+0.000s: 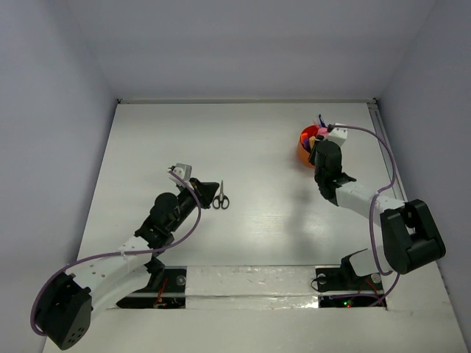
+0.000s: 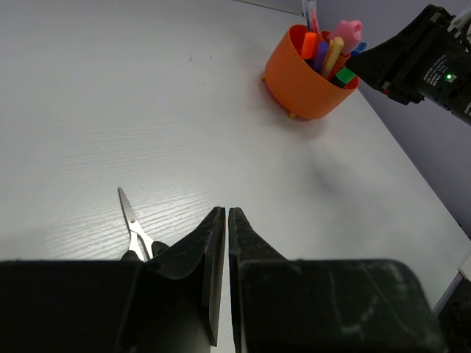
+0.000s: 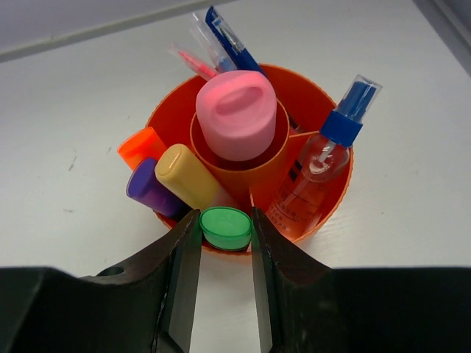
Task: Sort the stationery into containers
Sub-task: Place the pen in the storage box.
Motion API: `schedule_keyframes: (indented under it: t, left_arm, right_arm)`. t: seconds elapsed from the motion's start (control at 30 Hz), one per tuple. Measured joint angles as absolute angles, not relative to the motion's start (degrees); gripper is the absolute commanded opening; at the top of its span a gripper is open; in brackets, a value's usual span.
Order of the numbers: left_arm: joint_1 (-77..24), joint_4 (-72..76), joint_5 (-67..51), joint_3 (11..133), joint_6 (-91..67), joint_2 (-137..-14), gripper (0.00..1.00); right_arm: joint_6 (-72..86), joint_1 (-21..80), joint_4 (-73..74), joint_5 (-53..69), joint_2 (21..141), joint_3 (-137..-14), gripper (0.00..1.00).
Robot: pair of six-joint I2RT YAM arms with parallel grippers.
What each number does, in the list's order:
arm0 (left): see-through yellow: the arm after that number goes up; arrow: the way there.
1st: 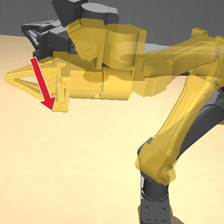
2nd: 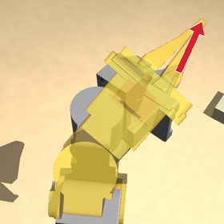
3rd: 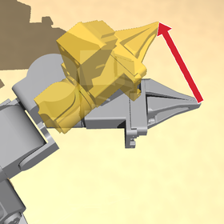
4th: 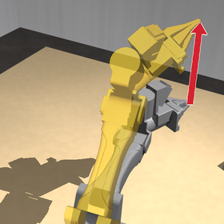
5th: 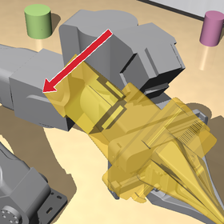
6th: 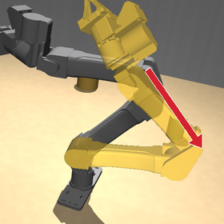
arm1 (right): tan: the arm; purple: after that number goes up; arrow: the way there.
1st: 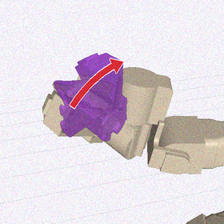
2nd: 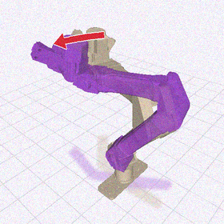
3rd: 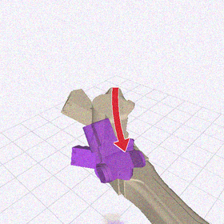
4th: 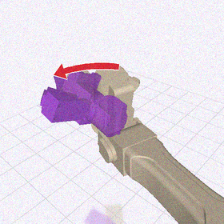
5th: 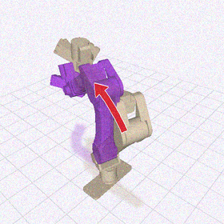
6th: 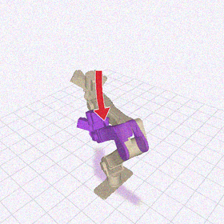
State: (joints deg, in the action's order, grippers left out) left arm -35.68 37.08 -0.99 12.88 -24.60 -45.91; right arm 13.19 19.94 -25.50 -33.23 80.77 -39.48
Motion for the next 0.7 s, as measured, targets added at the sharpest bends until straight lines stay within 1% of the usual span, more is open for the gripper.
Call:
schedule_keyframes:
  t: [0.3, 0.37, 0.4, 0.47, 0.5, 0.53, 0.6, 0.63, 0.7]
  left_arm:
    - [-35.7, 37.1, -1.4, 12.9, -24.8, -45.9, 0.03]
    - [-35.7, 37.1, -1.5, 12.9, -24.9, -45.9, 0.03]
    - [-35.7, 37.1, -1.5, 12.9, -24.9, -45.9, 0.03]
    - [-35.7, 37.1, -1.5, 12.9, -25.0, -45.9, 0.03]
    - [-35.7, 37.1, -1.5, 12.9, -25.0, -45.9, 0.03]
    - [-35.7, 37.1, -1.5, 12.9, -25.0, -45.9, 0.03]
    - [-35.7, 37.1, -1.5, 12.9, -25.0, -45.9, 0.03]
    - [-35.7, 37.1, -1.5, 12.9, -25.0, -45.9, 0.03]
    - [-35.7, 37.1, -1.5, 12.9, -25.0, -45.9, 0.03]
  right_arm:
    - [16.5, 19.9, -17.0, -31.9, 80.3, -42.0, 0.27]
    - [17.2, 19.9, -14.5, -32.4, 80.3, -43.1, 0.29]
    - [17.4, 19.9, -13.3, -32.7, 80.2, -43.7, 0.32]
    - [17.7, 19.9, -11.3, -33.3, 80.2, -44.5, 0.48]
    - [17.9, 19.9, -10.1, -33.7, 80.2, -44.9, 0.52]
    - [17.8, 19.9, -8.7, -34.0, 80.2, -45.5, 0.54]
    - [17.8, 19.9, -6.3, -34.4, 80.2, -46.1, 0.63]
    - [17.9, 19.9, -5.4, -34.6, 80.2, -46.3, 0.64]
    - [17.7, 19.9, -3.8, -34.8, 80.2, -46.5, 0.64]
